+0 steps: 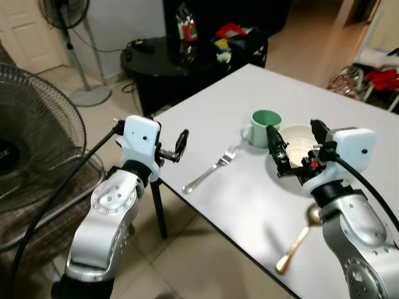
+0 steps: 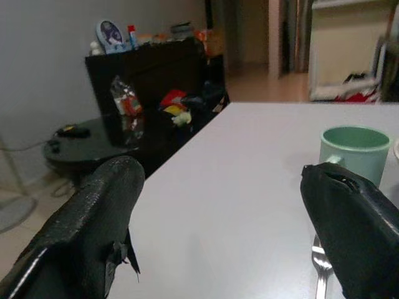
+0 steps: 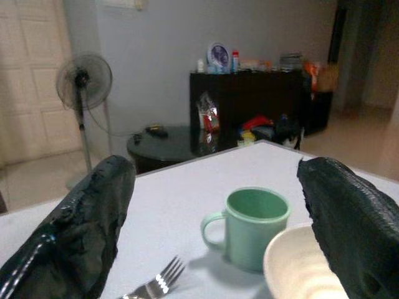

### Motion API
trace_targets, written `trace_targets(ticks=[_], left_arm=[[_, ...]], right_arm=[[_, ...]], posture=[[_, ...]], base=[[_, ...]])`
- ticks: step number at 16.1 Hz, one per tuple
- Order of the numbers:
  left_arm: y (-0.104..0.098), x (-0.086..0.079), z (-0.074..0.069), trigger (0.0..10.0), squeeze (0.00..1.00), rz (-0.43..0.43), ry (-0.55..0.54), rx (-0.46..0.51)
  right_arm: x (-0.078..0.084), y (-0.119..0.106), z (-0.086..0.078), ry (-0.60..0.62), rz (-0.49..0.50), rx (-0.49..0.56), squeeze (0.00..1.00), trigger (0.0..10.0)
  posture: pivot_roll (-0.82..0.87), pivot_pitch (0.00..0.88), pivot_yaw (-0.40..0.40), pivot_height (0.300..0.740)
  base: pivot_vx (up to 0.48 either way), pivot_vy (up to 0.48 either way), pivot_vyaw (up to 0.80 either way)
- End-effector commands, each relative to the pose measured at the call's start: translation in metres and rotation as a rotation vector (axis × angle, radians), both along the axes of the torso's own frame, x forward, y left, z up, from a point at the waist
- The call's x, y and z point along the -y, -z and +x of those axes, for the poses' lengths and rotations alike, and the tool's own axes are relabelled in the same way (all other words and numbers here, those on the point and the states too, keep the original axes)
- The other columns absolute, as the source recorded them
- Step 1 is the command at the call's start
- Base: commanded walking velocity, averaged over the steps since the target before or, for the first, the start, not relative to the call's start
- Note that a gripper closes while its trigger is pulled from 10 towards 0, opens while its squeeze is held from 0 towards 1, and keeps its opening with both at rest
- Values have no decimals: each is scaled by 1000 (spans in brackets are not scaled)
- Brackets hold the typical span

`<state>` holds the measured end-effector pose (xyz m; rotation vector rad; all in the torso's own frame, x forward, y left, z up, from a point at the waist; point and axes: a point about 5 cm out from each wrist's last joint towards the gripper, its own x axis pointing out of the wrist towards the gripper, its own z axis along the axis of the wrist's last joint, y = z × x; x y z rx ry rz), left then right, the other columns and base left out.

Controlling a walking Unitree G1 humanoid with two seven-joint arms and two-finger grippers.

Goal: Setting the table

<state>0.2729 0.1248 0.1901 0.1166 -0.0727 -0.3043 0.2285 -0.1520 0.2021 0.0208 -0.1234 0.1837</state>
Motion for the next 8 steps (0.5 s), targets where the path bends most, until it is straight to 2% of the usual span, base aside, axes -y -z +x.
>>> trace_targets(ticks=[1,8], left_arm=[[3,-8,0,10000,0,-16,-44,-32],[5,-13,-4,10000,0,38,-51,-28]], right_arm=[[-7,-2,0,-45,-1,11,1000,10000],[-11,16,0,-25,15,-43,1000,10000]], posture=[[6,0,8,740],[44,0,20,740]], base=[[0,0,800],[0,0,800]])
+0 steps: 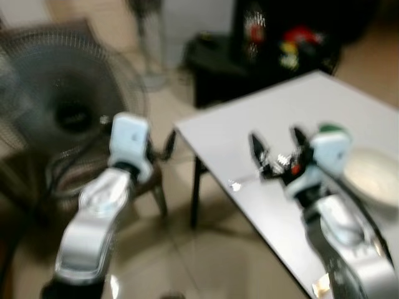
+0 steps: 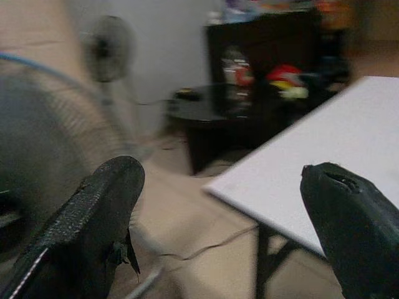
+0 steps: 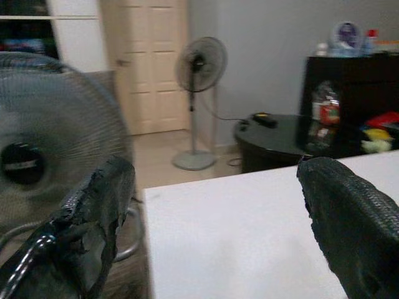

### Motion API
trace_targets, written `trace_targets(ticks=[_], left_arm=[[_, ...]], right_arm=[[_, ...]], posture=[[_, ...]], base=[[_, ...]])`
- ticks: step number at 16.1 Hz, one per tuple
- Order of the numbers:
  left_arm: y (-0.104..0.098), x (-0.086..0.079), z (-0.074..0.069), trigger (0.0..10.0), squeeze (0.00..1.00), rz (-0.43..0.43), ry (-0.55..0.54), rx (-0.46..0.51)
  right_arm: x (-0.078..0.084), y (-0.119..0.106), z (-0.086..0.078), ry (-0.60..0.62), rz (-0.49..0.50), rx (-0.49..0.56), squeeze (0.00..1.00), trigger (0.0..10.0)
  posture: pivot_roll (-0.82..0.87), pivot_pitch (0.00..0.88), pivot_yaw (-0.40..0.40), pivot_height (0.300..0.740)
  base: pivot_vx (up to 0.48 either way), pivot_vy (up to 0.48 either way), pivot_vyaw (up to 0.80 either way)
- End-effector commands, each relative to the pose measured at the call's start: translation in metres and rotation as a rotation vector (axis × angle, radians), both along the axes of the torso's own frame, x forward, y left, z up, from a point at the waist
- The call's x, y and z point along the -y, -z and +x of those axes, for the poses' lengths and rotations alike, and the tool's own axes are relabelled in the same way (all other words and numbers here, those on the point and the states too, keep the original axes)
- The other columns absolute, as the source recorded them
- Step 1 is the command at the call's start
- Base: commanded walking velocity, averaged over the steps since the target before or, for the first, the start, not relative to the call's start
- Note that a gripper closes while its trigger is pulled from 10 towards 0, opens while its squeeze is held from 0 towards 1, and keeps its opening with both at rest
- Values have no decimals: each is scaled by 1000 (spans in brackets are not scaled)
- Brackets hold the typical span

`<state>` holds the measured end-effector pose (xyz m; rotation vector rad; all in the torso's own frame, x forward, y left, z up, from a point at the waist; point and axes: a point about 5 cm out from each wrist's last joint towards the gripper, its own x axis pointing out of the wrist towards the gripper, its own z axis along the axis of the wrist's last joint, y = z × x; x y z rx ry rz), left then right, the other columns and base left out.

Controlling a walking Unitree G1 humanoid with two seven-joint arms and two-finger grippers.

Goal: Setting the table

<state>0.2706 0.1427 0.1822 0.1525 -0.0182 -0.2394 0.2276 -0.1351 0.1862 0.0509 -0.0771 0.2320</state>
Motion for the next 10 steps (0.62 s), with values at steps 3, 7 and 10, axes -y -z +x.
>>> trace_targets(ticks=[3,7,10], left_arm=[[3,1,-7,10000,0,37,-18,12],[3,3,-7,10000,0,43,2,21],[5,3,-9,10000,0,49,18,6]], right_arm=[[10,13,-2,50,28,-48,1000,10000],[12,17,-1,65,46,-48,1000,10000],[12,22,-6,65,28,-60,1000,10000]], posture=[[53,0,10,740],[44,0,30,740],[41,0,38,740]], base=[[0,0,800],[0,0,800],[0,0,800]])
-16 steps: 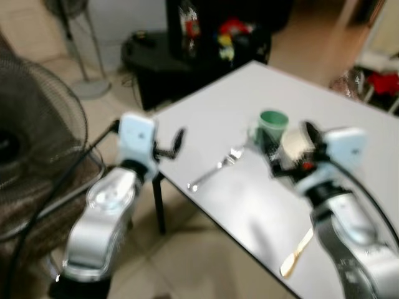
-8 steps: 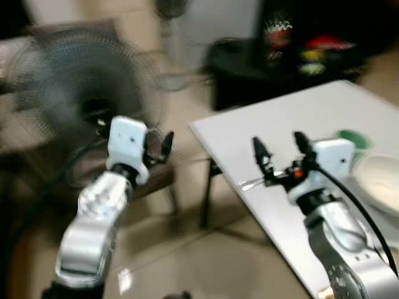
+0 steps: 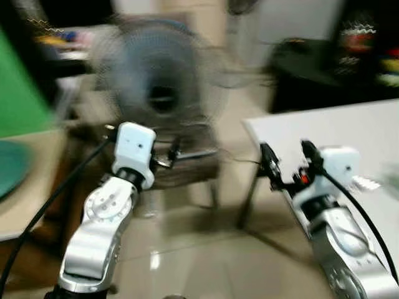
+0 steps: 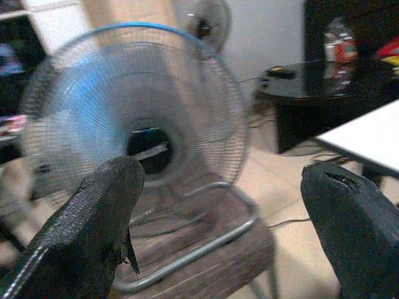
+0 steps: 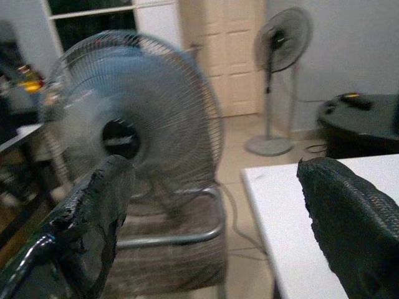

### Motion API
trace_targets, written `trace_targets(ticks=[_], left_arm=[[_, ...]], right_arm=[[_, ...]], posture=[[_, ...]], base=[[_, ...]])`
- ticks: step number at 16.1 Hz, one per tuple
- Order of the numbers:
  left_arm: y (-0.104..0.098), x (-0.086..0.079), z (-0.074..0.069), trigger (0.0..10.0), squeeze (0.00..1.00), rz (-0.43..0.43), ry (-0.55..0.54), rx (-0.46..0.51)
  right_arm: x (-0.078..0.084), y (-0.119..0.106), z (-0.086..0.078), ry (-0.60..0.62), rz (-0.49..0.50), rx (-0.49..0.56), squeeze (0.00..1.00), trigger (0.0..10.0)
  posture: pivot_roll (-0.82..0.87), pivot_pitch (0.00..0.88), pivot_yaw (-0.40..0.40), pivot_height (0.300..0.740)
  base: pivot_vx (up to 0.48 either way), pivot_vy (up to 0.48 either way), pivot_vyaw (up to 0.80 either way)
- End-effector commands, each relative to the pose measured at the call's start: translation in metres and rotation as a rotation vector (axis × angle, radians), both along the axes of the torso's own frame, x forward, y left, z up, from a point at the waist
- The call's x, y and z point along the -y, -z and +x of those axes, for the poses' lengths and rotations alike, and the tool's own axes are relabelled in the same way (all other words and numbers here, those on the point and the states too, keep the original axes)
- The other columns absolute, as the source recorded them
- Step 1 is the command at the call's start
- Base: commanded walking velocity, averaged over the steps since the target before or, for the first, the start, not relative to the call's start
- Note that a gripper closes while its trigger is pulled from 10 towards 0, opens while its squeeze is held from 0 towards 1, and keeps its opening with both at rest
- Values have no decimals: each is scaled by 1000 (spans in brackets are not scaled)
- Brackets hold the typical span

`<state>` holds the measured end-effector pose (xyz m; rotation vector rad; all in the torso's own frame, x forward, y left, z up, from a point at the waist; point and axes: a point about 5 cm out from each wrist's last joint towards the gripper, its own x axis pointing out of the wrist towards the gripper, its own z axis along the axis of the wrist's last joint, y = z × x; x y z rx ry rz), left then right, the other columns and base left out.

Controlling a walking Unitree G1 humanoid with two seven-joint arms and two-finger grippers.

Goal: Setting the table

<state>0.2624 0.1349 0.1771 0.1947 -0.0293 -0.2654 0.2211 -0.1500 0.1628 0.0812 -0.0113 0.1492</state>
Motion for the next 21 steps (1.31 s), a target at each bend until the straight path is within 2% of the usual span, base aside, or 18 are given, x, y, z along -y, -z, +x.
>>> trace_targets(ticks=[1,2,3,4,6,7,8,15,17,21], left_arm=[[0,-6,-1,10000,0,8,-17,-10],[0,-9,0,10000,0,8,-30,-14],[-1,-10,0,10000,0,15,-33,-16],[-1,-12,0,10000,0,19,-40,-17],[-1,-16,-1,10000,0,30,-50,-18],[-1,-17,-2,10000,0,33,-55,-23],[-1,-17,-2,10000,0,35,-57,-26],[2,-17,-5,10000,0,31,-65,-49],[2,-18,-6,10000,0,29,-71,-49],[1,-20,-7,10000,0,12,-100,-38]], right_arm=[[-3,0,0,-12,-10,6,1000,10000],[-4,1,0,-5,-23,4,1000,10000],[-1,1,1,66,-24,32,1000,10000],[-1,3,2,93,7,15,1000,10000],[-1,9,4,100,-7,-30,1000,10000],[0,10,3,90,61,-44,0,10000],[0,10,1,82,115,-51,0,10000],[-9,14,0,24,221,-121,0,10000],[-10,13,0,-4,237,-126,0,10000],[-11,9,5,-26,198,-89,0,10000]], posture=[[42,0,38,740],[44,0,38,740],[48,0,37,740],[55,0,33,740],[61,0,31,740],[64,0,31,740],[64,0,31,740],[78,0,17,740],[85,0,7,740],[97,0,-9,740]], base=[[0,0,406],[0,0,0],[0,311,0],[0,337,0],[0,347,0],[0,345,0],[0,345,0],[0,346,0],[0,347,0],[0,173,0]])
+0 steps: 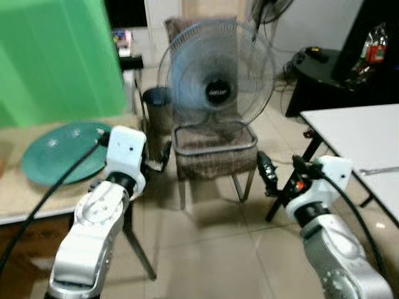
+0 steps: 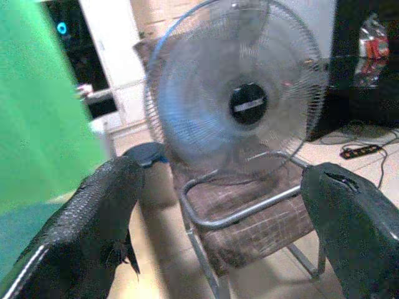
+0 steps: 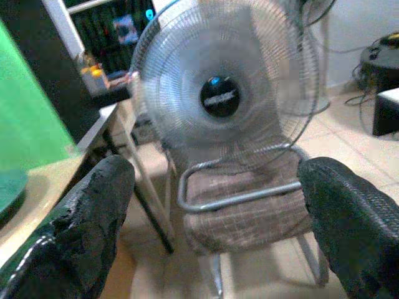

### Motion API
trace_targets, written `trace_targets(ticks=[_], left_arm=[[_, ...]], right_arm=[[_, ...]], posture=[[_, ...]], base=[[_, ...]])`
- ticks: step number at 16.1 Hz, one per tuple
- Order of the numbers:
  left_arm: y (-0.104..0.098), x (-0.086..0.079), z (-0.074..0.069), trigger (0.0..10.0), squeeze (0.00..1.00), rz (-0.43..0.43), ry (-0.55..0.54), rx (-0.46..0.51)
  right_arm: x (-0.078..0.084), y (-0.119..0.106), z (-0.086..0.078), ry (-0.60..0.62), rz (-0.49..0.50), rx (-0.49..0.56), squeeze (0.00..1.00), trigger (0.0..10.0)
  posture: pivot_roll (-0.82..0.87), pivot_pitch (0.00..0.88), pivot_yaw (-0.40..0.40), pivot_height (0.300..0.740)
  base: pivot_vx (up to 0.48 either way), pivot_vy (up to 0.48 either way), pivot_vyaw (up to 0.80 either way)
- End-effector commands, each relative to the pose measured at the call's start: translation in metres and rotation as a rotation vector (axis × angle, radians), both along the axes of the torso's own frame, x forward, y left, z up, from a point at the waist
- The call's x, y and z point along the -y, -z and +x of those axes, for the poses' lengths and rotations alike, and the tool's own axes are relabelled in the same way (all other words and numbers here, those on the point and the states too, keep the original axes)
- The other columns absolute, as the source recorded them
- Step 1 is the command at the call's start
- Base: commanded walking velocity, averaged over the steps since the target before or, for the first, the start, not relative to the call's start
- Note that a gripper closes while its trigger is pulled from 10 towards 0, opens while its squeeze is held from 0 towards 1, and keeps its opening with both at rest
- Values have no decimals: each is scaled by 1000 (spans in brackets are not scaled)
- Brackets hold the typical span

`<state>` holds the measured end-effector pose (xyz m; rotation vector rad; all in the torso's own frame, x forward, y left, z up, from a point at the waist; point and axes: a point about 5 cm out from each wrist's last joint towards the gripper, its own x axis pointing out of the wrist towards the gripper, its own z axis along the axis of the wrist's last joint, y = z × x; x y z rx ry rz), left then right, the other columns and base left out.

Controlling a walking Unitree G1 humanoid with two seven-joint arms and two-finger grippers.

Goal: Setting the table

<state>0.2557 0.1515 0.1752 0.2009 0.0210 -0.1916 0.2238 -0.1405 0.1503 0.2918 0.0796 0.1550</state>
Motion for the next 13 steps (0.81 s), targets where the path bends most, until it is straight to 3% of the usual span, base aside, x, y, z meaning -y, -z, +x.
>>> trace_targets(ticks=[1,5,13], left_arm=[[-2,-4,-1,10000,0,-3,-24,5],[-2,-5,1,10000,0,-7,-36,4],[-3,-2,1,10000,0,5,5,2]], right_arm=[[-2,-4,3,-15,-6,21,0,10000],[-1,-4,3,-29,-32,24,0,10000],[2,-2,6,5,-37,22,0,10000]], posture=[[98,0,-10,740],[99,0,-11,740],[97,0,-5,740]], base=[[0,0,0],[0,0,0],[334,0,657]])
